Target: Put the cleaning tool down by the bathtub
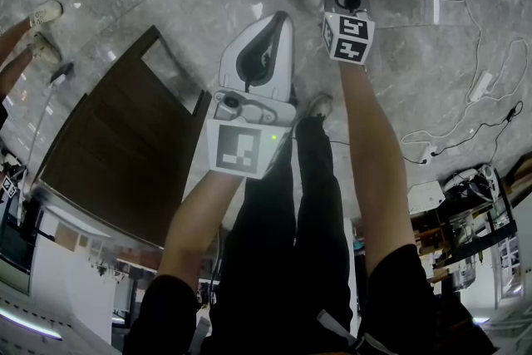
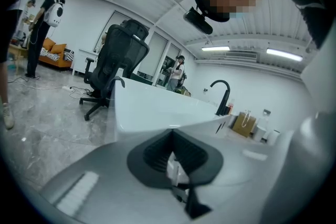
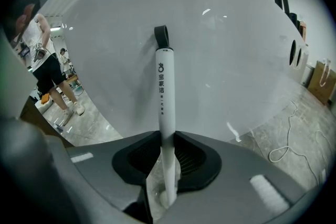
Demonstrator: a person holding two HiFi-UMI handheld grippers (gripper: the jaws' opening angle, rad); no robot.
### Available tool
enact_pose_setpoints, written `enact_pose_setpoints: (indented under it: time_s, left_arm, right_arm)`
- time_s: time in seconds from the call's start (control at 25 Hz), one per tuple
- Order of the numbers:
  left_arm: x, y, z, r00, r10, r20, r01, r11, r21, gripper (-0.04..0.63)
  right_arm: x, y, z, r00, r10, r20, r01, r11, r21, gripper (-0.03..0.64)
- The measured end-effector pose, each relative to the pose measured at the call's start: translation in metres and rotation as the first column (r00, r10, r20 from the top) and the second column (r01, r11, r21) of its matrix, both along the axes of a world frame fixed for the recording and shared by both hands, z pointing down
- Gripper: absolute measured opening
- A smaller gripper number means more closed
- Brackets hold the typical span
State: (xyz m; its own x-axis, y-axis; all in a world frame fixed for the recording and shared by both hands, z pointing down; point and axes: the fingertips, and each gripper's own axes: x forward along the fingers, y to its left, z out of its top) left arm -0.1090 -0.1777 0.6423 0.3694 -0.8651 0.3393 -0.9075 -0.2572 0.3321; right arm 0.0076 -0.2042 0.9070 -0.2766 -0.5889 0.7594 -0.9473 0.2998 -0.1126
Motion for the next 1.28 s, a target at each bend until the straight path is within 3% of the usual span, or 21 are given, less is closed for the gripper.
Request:
enact_pose_setpoints:
  time_s: [0.28, 0.44, 0.68, 1.28]
  left_arm:
    - [-0.003, 0.017, 0.008, 0.997, -0.045, -0.065, 0.044, 0.999, -0.011, 0.008]
    - [-0.005, 0.023, 0.011, 0.994, -0.060, -0.086, 0.059, 0.998, -0.015, 0.008]
    - [0.001, -0.003, -0.021, 0.999, 0.033, 0.042, -0.034, 0.999, 0.017, 0.008]
    - [0.038, 0.010, -0.125, 0.998, 0.045, 0.046, -0.049, 0.995, 0.087, 0.008]
  right_arm:
    - [0.000, -0.001, -0.003, 1.000, 0.015, 0.008, -0.015, 1.000, -0.012, 0.092]
    - [-0.001, 0.005, -0.004, 1.000, 0.007, 0.013, -0.006, 0.999, -0.037, 0.135]
    - [0.008, 0.016, -0.020, 1.000, 0.030, 0.002, -0.030, 0.999, -0.040, 0.149]
    - [0.037, 0.053, -0.143, 0.999, 0.051, 0.019, -0.051, 0.999, 0.002, 0.143]
